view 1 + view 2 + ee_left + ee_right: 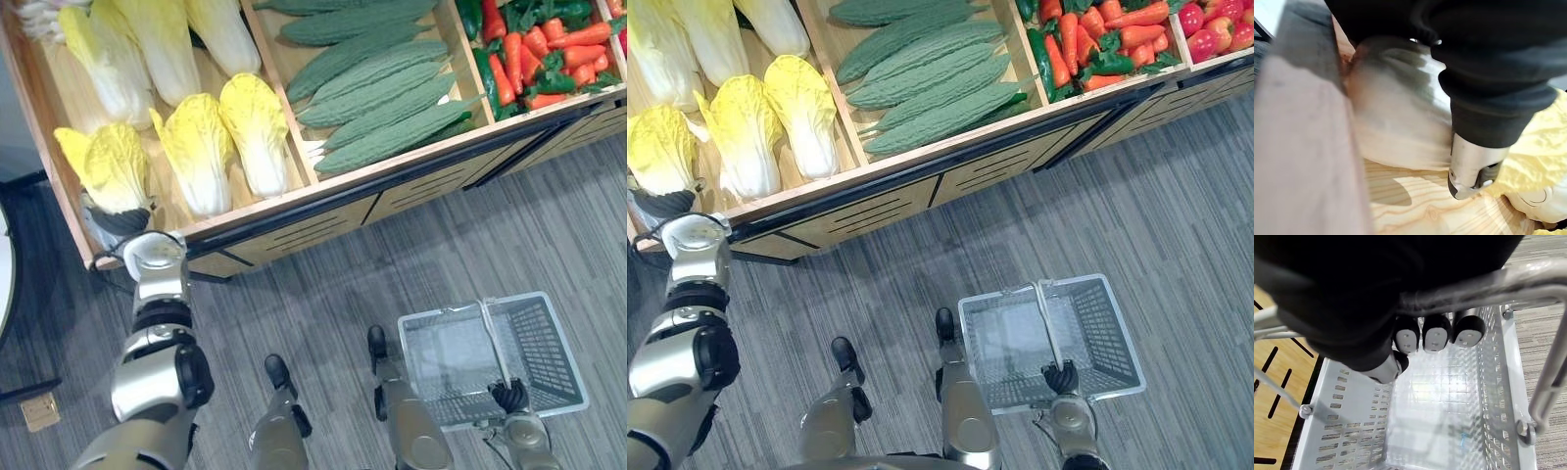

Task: Pick vegetable in the basket

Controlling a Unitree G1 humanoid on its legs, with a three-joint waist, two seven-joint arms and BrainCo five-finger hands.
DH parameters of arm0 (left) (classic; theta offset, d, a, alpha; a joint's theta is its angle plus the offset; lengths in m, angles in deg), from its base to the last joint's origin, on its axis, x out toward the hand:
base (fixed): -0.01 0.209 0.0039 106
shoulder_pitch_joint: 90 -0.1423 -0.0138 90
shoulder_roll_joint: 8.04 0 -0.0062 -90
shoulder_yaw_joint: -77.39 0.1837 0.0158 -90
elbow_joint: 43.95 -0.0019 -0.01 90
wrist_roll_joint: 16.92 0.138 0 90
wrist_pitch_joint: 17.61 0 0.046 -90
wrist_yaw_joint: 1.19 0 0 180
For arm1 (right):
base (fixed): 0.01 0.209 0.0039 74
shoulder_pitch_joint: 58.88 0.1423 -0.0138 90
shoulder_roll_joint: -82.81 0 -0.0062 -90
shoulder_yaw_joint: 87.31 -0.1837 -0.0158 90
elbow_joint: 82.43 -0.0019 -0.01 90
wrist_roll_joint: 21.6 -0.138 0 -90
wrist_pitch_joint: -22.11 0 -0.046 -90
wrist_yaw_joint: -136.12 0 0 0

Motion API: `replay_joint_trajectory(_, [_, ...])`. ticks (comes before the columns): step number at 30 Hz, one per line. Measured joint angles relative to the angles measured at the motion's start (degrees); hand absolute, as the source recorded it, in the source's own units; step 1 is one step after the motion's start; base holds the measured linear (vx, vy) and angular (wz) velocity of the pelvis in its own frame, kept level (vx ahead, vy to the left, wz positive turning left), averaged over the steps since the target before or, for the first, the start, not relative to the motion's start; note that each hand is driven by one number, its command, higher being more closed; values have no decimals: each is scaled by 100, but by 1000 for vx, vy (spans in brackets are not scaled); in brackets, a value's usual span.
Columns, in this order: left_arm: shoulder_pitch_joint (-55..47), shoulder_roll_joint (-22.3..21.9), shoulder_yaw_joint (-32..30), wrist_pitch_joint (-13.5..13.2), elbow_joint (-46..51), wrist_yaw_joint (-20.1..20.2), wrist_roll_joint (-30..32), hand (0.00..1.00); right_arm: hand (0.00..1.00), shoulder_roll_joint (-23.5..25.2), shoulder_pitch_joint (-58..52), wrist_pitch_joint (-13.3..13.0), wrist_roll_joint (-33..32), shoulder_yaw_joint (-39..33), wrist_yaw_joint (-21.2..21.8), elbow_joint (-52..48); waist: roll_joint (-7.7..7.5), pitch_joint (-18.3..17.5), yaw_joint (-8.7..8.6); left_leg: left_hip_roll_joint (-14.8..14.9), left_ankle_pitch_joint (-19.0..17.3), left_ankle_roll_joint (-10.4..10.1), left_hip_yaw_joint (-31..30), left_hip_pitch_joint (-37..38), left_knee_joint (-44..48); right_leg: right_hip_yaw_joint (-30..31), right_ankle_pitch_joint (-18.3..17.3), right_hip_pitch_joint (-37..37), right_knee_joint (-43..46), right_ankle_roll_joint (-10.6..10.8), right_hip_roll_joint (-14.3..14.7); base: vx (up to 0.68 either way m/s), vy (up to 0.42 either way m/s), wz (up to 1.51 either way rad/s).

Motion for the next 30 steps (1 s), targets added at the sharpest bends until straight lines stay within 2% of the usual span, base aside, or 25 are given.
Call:
replay_joint_trajectory(4, [196, 155, 229, 175, -169, 375, 483, 100, 100, -32, 30, -1, 4, 2, 25, -68, 2, 2, 46, -16, 10, 9, -2, -9, -12, -16, 9, -3, 1, 11, -44, 5, 0, 2])
replay_joint_trajectory(6, [225, 180, 421, 207, -169, 507, 532, 100, 100, -32, 28, -2, 5, 2, 38, -144, 2, 2, 47, -29, 13, 13, -2, -16, -13, -19, 15, -6, 1, 20, -59, 5, 2, 2])
replay_joint_trajectory(10, [362, 170, 606, 269, -176, 689, 534, 100, 100, -33, 29, -26, 5, 2, 82, -229, 1, 2, 44, -65, 44, 39, 2, -18, -67, -18, 41, -29, -1, 30, -93, 0, 0, 0])
replay_joint_trajectory(16, [417, 64, 590, 267, -177, 813, 521, 100, 100, -33, 27, -24, 9, -1, 90, -259, 0, 1, 37, -87, 59, 60, 4, -18, -69, -11, 81, -30, -1, 63, -147, 0, 0, 0])
replay_joint_trajectory(18, [451, -29, 458, 235, -184, 802, 316, 100, 100, -33, 24, -21, 15, -3, 114, -278, 0, 1, 18, -99, 68, 72, -1, -16, -69, -14, 93, -20, 1, 76, -164, 1, 0, 3])
replay_joint_trajectory(20, [539, -206, 192, 184, -216, 747, -72, 100, 100, -31, 12, -13, 18, -6, 119, -279, -1, 1, 8, -107, 73, 79, -14, 0, -69, -31, 96, 9, 1, 79, -180, 1, 1, 6])
replay_joint_trajectory(21, [560, -389, 15, 87, -200, 558, -630, 100, 100, -19, -9, 10, 22, -13, 118, -280, 0, 1, 2, -110, 74, 79, -27, 41, -70, -46, 96, 64, -3, 79, -187, 5, 0, 6])
replay_joint_trajectory(25, [488, -1128, -397, -354, 603, -122, -1846, 100, 100, 35, -112, 25, 32, -44, 113, -301, -3, -3, -15, -123, 84, 95, -147, 85, -71, -146, 95, 168, -8, 79, -214, 2, -1, 11])
replay_joint_trajectory(27, [272, -1420, -500, -547, 1155, -357, -2204, 100, 100, 42, -130, 40, 102, -82, 113, -295, -1, -4, -15, -133, 86, 98, -155, 115, -76, -146, 94, 187, -8, 79, -217, 0, 0, 0])
replay_joint_trajectory(30, [-138, -1747, -603, -708, 1869, -702, -2315, 100, 100, 60, -164, 93, 221, -198, 115, -268, 7, -8, -17, -132, 87, 98, -165, 180, -80, -150, 93, 255, -11, 79, -207, 5, -1, -1])
